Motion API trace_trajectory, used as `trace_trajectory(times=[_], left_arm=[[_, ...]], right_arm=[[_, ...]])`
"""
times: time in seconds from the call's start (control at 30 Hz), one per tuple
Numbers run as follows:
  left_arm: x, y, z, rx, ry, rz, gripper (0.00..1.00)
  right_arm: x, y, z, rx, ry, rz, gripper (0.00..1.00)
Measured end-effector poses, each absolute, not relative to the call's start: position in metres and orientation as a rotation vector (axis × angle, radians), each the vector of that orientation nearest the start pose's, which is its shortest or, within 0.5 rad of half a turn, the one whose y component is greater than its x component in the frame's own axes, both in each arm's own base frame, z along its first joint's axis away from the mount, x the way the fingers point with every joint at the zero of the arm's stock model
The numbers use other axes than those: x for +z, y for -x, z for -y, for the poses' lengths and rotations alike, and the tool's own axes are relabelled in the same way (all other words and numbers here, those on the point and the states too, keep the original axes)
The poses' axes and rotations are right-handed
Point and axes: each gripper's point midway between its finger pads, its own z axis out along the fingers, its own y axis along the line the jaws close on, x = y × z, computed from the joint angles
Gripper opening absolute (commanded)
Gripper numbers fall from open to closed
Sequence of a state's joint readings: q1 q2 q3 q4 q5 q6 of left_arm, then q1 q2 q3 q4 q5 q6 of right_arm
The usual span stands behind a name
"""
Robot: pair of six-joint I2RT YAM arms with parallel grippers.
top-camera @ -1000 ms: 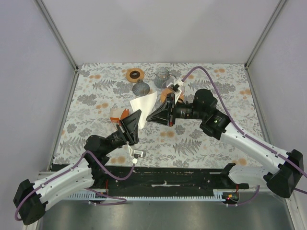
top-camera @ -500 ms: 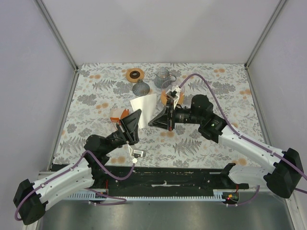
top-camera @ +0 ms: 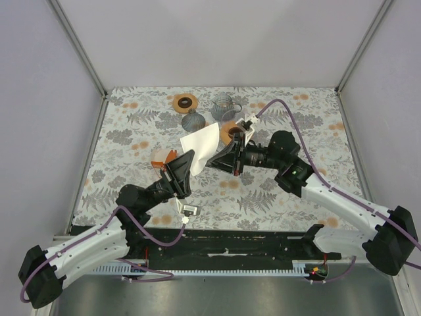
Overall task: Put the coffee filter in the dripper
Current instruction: Adjust the coffee filter.
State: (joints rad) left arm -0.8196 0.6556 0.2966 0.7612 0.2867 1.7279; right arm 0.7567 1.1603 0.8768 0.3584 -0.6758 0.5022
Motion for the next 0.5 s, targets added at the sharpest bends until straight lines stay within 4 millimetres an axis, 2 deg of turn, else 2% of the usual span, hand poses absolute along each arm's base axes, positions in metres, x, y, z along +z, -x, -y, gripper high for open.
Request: trace_trajectory(times=[0.4, 0.5], left_arm=[[0.349, -0.193, 0.222, 0.628, -1.211, -0.102, 0.02], [0.348, -0.194, 0.222, 0.627, -1.214, -0.103, 0.02]], right_arm=[[0.334, -0.173, -0.343, 1.514, 0.833, -1.458, 0.28], [0.334, -0.171, -0.343, 1.524, 0.841, -1.454, 0.29]])
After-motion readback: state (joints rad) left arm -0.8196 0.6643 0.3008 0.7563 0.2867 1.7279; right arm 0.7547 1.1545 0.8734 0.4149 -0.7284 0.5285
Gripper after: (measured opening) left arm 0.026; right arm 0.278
